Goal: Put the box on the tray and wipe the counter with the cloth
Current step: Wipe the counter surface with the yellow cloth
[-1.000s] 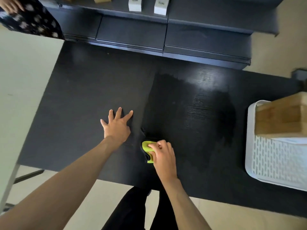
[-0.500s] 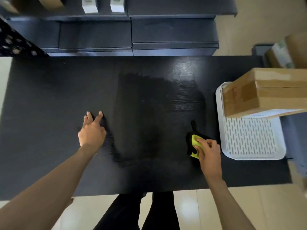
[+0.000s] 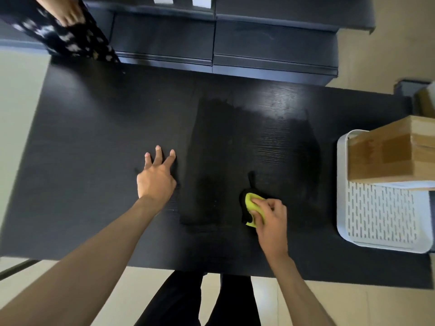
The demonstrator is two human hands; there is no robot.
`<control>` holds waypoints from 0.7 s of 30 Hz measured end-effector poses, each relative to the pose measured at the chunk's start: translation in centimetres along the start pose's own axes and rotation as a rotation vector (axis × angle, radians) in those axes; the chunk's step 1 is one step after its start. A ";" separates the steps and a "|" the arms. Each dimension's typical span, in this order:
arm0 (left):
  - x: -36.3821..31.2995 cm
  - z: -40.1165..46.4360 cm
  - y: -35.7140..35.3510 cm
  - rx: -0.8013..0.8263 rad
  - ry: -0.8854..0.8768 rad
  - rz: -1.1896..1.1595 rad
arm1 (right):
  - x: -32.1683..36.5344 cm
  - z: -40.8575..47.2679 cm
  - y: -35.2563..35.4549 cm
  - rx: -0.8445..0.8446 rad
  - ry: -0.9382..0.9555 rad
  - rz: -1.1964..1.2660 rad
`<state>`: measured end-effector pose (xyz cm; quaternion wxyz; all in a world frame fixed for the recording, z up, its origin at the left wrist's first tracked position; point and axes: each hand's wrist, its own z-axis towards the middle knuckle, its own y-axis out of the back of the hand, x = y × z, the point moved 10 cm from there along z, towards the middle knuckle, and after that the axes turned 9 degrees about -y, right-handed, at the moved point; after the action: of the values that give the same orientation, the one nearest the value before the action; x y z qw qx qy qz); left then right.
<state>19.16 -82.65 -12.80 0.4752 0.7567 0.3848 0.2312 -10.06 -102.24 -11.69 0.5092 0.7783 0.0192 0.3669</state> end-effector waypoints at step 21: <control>5.5 -0.8 3.3 -0.244 0.047 -0.444 | 15.3 1.9 -11.2 0.165 0.218 -0.140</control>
<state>23.08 -78.59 -9.60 0.5929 0.5853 0.5218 0.1836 6.11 -92.18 -12.70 0.4627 0.7697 0.1586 0.4102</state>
